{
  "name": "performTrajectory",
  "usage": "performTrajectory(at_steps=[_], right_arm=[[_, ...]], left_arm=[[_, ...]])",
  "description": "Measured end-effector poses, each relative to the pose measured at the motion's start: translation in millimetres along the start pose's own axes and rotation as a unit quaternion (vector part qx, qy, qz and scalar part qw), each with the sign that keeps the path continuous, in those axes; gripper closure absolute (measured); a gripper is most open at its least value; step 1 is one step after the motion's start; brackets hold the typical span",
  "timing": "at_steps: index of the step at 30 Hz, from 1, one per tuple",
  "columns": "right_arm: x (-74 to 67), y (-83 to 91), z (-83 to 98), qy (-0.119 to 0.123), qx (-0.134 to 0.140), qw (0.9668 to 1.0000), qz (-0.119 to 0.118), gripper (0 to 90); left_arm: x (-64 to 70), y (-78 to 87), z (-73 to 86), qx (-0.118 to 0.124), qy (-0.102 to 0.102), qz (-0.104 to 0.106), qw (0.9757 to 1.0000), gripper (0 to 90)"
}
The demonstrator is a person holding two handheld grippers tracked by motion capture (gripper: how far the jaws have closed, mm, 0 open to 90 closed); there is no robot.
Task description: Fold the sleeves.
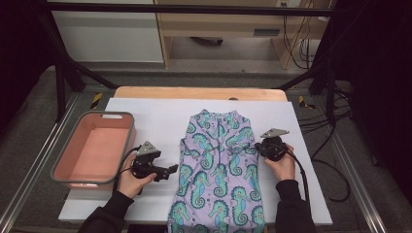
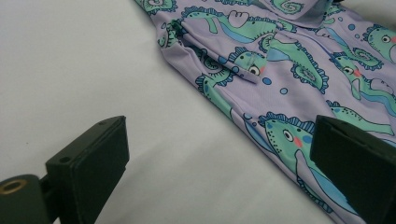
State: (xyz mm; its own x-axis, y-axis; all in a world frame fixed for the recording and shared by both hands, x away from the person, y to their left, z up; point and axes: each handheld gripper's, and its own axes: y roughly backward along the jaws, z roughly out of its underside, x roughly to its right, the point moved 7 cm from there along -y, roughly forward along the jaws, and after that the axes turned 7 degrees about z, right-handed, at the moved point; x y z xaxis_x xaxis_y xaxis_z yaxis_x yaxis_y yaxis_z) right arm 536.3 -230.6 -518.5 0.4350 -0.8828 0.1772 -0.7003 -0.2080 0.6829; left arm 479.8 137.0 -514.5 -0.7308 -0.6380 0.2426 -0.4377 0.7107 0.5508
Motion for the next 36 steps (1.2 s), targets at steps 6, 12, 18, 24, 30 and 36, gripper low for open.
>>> performTrajectory(at_steps=[6, 12, 18, 24, 30, 36], right_arm=[[-8.1, 16.0, -13.2, -0.01, 0.04, 0.9991, -0.013, 82.2], [-39.7, 17.3, -30.9, -0.019, 0.068, 0.9953, -0.067, 90.0], [-64.1, -2.5, -35.5, -0.005, 0.047, 0.9956, -0.081, 90.0], [-72.2, -13.5, -22.1, 0.011, 0.01, 0.9964, -0.084, 90.0], [-73.9, -2.6, -25.1, 0.003, 0.027, 0.9954, -0.092, 82.5], [-66.8, 31.7, -25.1, -0.032, 0.076, 0.9923, -0.092, 56.9]], left_arm=[[0.0, -0.6, 0.1, 0.0, 0.002, 0.0, 1.0, 4.6], [1.5, -0.8, 0.1, -0.001, 0.001, 0.005, 1.0, 4.6], [2.2, 1.5, -1.7, 0.003, 0.001, 0.008, 1.0, 4.5], [4.1, 1.9, -2.4, 0.003, 0.002, 0.013, 0.9999, 4.5], [10.2, 2.9, -3.5, 0.0, 0.004, 0.024, 0.9997, 4.5], [24.3, 4.8, -3.6, -0.003, -0.001, 0.038, 0.9993, 4.5]])
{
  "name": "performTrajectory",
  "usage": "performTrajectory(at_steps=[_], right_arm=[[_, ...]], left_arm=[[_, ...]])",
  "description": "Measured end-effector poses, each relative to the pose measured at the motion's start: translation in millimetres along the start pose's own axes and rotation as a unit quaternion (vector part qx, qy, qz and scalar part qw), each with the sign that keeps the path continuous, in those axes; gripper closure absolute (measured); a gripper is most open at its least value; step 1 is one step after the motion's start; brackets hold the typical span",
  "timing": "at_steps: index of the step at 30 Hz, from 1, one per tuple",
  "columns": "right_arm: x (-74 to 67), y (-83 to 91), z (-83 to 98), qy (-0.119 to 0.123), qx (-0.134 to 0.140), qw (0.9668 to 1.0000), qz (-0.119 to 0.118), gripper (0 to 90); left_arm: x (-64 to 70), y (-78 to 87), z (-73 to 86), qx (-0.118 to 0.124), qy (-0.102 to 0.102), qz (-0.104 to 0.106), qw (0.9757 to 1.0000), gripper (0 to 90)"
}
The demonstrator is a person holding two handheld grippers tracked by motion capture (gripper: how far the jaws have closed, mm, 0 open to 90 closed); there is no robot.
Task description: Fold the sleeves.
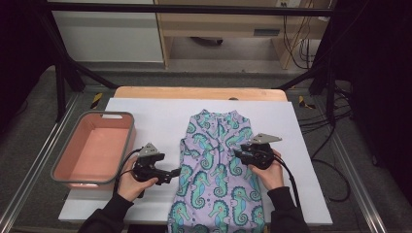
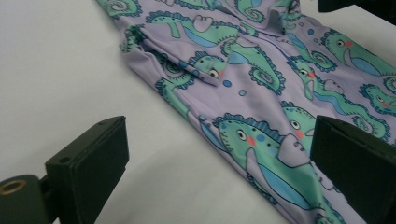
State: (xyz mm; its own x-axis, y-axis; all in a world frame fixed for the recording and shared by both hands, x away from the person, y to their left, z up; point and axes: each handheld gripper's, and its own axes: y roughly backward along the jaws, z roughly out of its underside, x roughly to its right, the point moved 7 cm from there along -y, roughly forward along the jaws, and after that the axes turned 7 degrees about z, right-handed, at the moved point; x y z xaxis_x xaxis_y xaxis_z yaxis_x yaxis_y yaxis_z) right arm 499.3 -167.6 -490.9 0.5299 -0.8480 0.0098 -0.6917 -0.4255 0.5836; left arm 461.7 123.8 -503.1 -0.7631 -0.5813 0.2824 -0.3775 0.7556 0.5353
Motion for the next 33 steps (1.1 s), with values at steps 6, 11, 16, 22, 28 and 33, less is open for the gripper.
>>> performTrajectory(at_steps=[6, 11, 16, 22, 28, 33], right_arm=[[-8.3, 21.6, 12.8, -0.018, 0.012, 0.9997, -0.006, 39.9], [-13.2, 32.3, 25.0, -0.019, 0.008, 0.9998, -0.004, 25.2], [-14.1, 38.8, 37.2, -0.024, -0.002, 0.9997, -0.006, 17.5], [-15.9, 46.2, 45.7, -0.036, -0.003, 0.9992, -0.013, 13.1], [-16.0, 53.8, 54.2, -0.042, -0.006, 0.999, -0.016, 12.9], [-16.8, 59.5, 63.4, -0.05, -0.012, 0.9985, -0.017, 13.1]], left_arm=[[14.4, -2.2, 4.4, -0.016, -0.012, 0.008, 0.9998, 4.5], [24.6, -3.2, 6.2, -0.021, -0.016, 0.018, 0.9995, 4.5], [34.0, -5.3, 9.8, -0.029, -0.019, 0.025, 0.9991, 4.5], [43.8, -9.6, 15.5, -0.039, -0.021, 0.032, 0.9985, 4.8], [47.4, -10.4, 20.9, -0.045, -0.022, 0.026, 0.9984, 7.5], [49.9, -12.2, 26.6, -0.055, -0.02, 0.021, 0.998, 11.2]])
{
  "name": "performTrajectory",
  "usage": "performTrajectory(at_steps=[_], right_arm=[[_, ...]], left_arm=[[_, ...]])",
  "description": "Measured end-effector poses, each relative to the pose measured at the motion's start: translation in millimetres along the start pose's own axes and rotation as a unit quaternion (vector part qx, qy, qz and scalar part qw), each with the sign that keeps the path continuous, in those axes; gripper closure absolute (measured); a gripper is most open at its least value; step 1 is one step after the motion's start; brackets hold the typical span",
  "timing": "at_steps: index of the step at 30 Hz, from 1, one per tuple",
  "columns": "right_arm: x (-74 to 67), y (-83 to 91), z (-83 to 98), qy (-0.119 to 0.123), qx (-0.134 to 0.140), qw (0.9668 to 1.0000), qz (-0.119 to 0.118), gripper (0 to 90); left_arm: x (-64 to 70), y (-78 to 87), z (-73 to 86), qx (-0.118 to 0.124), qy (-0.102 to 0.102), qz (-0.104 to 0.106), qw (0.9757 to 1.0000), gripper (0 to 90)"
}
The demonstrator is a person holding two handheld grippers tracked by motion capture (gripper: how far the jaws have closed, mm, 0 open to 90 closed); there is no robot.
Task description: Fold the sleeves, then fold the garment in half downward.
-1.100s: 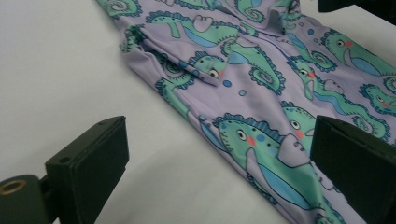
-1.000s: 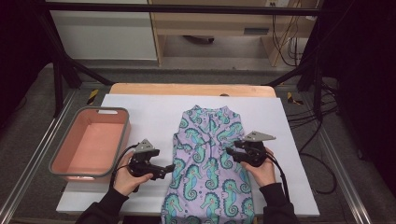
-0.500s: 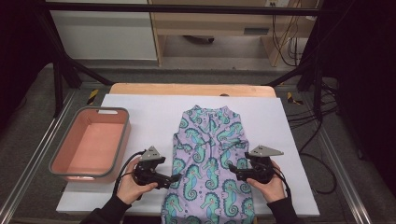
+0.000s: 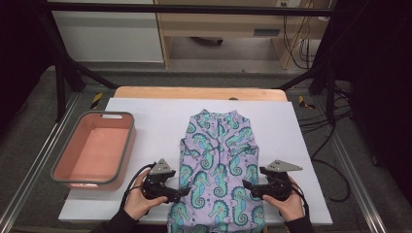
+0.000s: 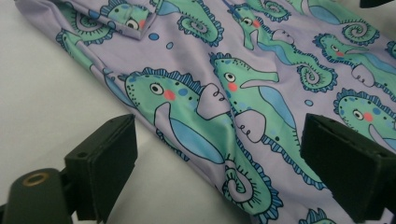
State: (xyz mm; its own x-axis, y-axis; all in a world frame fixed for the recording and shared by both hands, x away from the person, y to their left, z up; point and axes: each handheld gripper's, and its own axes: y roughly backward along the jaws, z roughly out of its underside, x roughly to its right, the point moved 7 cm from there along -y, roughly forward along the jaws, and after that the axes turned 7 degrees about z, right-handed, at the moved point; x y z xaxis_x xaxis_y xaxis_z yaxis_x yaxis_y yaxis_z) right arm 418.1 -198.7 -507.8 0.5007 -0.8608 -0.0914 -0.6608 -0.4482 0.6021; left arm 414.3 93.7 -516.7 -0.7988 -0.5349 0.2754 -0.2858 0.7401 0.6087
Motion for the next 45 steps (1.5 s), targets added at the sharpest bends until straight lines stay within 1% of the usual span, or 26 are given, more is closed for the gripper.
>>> performTrajectory(at_steps=[3, 5, 8, 10, 13, 14, 15, 16, 17, 19, 20, 22, 24, 25, 27, 28, 29, 30, 34, 37, 39, 41, 45], right_arm=[[0.2, 2.6, 5.9, -0.002, -0.005, 1.0, -0.001, 13.3], [0.5, 4.0, 8.8, -0.008, -0.009, 0.9999, 0.003, 13.5], [0.9, 5.2, 12.7, -0.005, -0.011, 0.9999, 0.004, 14.0], [0.5, 5.9, 15.2, -0.009, -0.016, 0.9998, 0.004, 14.3], [0.3, 7.7, 19.0, -0.013, -0.026, 0.9996, 0.005, 14.3], [0.7, 8.0, 19.8, -0.011, -0.024, 0.9996, 0.006, 14.3], [-0.1, 9.5, 20.8, -0.015, -0.027, 0.9995, 0.005, 14.4], [0.8, 10.3, 21.8, -0.008, -0.026, 0.9996, 0.007, 14.6], [0.1, 11.2, 22.7, -0.013, -0.026, 0.9995, 0.008, 15.0], [0.2, 13.2, 24.9, -0.013, -0.028, 0.9995, 0.009, 15.4], [0.5, 14.3, 26.2, -0.013, -0.031, 0.9994, 0.01, 15.8], [0.4, 15.6, 28.9, -0.013, -0.036, 0.9992, 0.014, 17.4], [-0.7, 16.2, 31.2, -0.013, -0.04, 0.999, 0.012, 18.6], [-0.8, 16.0, 32.2, -0.01, -0.041, 0.999, 0.012, 19.3], [-2.2, 16.8, 34.6, -0.009, -0.05, 0.9986, 0.013, 20.7], [-2.4, 16.7, 35.5, -0.007, -0.052, 0.9985, 0.013, 21.8], [-3.3, 17.2, 36.3, -0.011, -0.056, 0.9983, 0.012, 22.3], [-2.9, 17.2, 37.2, -0.008, -0.056, 0.9983, 0.014, 23.7], [-2.5, 18.7, 40.0, -0.013, -0.058, 0.9981, 0.016, 30.5], [-2.8, 20.2, 40.3, -0.006, -0.061, 0.998, 0.014, 37.6], [-6.0, 21.7, 41.2, -0.007, -0.065, 0.9978, 0.007, 44.4], [-7.2, 22.9, 42.0, -0.002, -0.07, 0.9975, 0.004, 51.3], [-9.9, 24.5, 43.0, -0.016, -0.078, 0.9968, -0.001, 67.1]], left_arm=[[-0.3, -0.6, 1.9, -0.003, 0.004, -0.004, 1.0, 12.4], [-0.6, -0.5, 2.6, -0.006, 0.001, -0.01, 0.9999, 15.5], [0.2, -0.9, 3.5, -0.007, 0.004, -0.012, 0.9999, 18.6], [-0.3, -0.7, 4.3, -0.009, 0.003, -0.02, 0.9997, 20.6], [1.8, -0.1, 5.1, -0.007, 0.012, -0.011, 0.9998, 24.5], [2.4, 0.2, 5.6, -0.007, 0.014, -0.01, 0.9998, 25.7], [2.8, 0.2, 6.3, -0.007, 0.015, -0.011, 0.9998, 27.2], [3.0, 0.3, 7.0, -0.008, 0.016, -0.013, 0.9998, 27.7], [3.1, 0.5, 7.8, -0.009, 0.016, -0.014, 0.9997, 29.0], [4.3, 0.8, 9.0, -0.009, 0.023, -0.008, 0.9997, 33.5], [4.6, 1.0, 9.4, -0.009, 0.026, -0.006, 0.9996, 34.3], [4.9, 1.6, 10.2, -0.01, 0.025, -0.009, 0.9996, 37.9], [4.7, 2.6, 11.0, -0.009, 0.029, -0.011, 0.9995, 41.1], [5.0, 3.2, 11.2, -0.006, 0.032, -0.008, 0.9994, 44.1], [5.7, 4.7, 12.0, -0.003, 0.044, -0.004, 0.999, 46.0], [5.8, 6.1, 12.7, -0.005, 0.046, -0.003, 0.9989, 48.8], [6.0, 7.0, 13.3, -0.004, 0.05, -0.002, 0.9987, 51.1], [6.2, 7.6, 14.0, -0.002, 0.052, -0.001, 0.9986, 52.5], [8.6, 8.2, 18.8, -0.014, 0.054, 0.003, 0.9985, 57.0], [11.3, 7.8, 20.1, -0.025, 0.055, 0.004, 0.9982, 60.2], [13.2, 8.1, 20.5, -0.031, 0.057, 0.003, 0.9979, 63.4], [14.4, 8.2, 21.7, -0.038, 0.057, 0.003, 0.9976, 65.7], [18.3, 10.4, 25.2, -0.045, 0.063, 0.003, 0.997, 72.1]])
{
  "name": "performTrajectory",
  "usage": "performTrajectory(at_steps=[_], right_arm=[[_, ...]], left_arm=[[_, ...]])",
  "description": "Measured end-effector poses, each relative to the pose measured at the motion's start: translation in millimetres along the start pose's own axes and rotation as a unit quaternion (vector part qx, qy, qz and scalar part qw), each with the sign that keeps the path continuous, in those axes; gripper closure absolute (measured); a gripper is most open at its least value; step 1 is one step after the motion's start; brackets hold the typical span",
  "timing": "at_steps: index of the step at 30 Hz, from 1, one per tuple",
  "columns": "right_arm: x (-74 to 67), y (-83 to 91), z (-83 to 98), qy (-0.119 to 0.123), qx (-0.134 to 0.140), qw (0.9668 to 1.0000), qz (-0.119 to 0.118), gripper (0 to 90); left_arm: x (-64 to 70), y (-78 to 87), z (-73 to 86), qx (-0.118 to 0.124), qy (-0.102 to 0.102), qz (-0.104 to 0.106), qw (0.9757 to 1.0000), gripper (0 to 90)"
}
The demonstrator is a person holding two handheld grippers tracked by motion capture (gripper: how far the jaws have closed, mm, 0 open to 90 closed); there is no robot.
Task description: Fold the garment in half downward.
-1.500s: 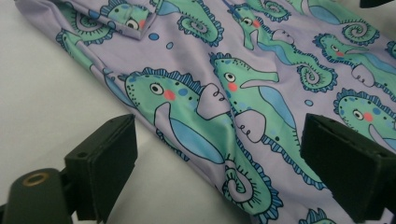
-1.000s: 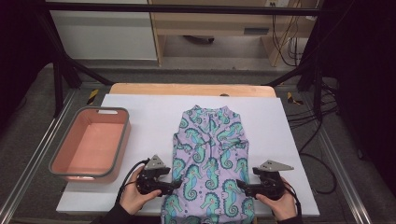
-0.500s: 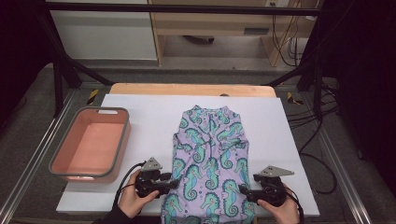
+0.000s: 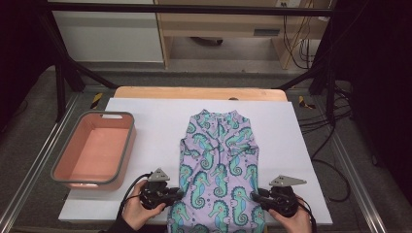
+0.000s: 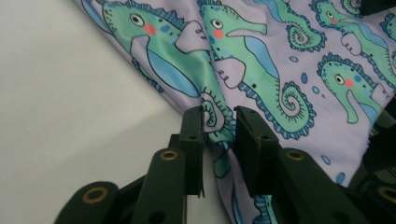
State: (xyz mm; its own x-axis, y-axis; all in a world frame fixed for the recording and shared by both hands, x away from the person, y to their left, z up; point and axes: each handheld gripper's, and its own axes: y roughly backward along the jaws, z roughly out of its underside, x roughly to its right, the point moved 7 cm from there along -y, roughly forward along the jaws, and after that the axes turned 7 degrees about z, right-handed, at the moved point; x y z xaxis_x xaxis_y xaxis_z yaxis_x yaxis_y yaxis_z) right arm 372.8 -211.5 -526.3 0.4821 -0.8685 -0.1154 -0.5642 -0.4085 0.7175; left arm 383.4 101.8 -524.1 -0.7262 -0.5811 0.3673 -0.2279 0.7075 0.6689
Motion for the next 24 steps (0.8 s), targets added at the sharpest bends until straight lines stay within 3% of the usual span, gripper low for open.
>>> performTrajectory(at_steps=[6, 8, 11, 20, 22, 24], right_arm=[[-5.5, -1.1, 1.2, -0.001, -0.016, 0.9999, -0.003, 86.1], [-5.5, -0.7, 1.4, -0.012, -0.018, 0.9997, -0.006, 88.1], [-3.5, 2.0, 2.2, -0.016, -0.025, 0.9995, -0.007, 88.8], [-0.8, 15.4, 11.9, 0.001, -0.037, 0.9993, -0.002, 88.4], [-1.3, 15.7, 12.1, -0.004, -0.033, 0.9994, -0.005, 86.0], [-0.1, 14.8, 7.8, -0.003, -0.022, 0.9998, 0.001, 76.6]], left_arm=[[4.9, 1.4, 4.8, -0.007, 0.004, -0.008, 0.9999, 81.2], [5.4, 1.9, 5.5, -0.01, 0.0, -0.01, 0.9999, 84.2], [6.3, 3.7, 6.9, -0.013, -0.004, -0.009, 0.9999, 86.5], [19.0, 11.6, 13.9, -0.015, -0.022, 0.009, 0.9996, 87.0], [17.3, 10.9, 11.3, -0.012, -0.024, 0.009, 0.9996, 85.5], [15.0, 10.9, 8.6, -0.009, -0.03, 0.003, 0.9995, 81.9]])
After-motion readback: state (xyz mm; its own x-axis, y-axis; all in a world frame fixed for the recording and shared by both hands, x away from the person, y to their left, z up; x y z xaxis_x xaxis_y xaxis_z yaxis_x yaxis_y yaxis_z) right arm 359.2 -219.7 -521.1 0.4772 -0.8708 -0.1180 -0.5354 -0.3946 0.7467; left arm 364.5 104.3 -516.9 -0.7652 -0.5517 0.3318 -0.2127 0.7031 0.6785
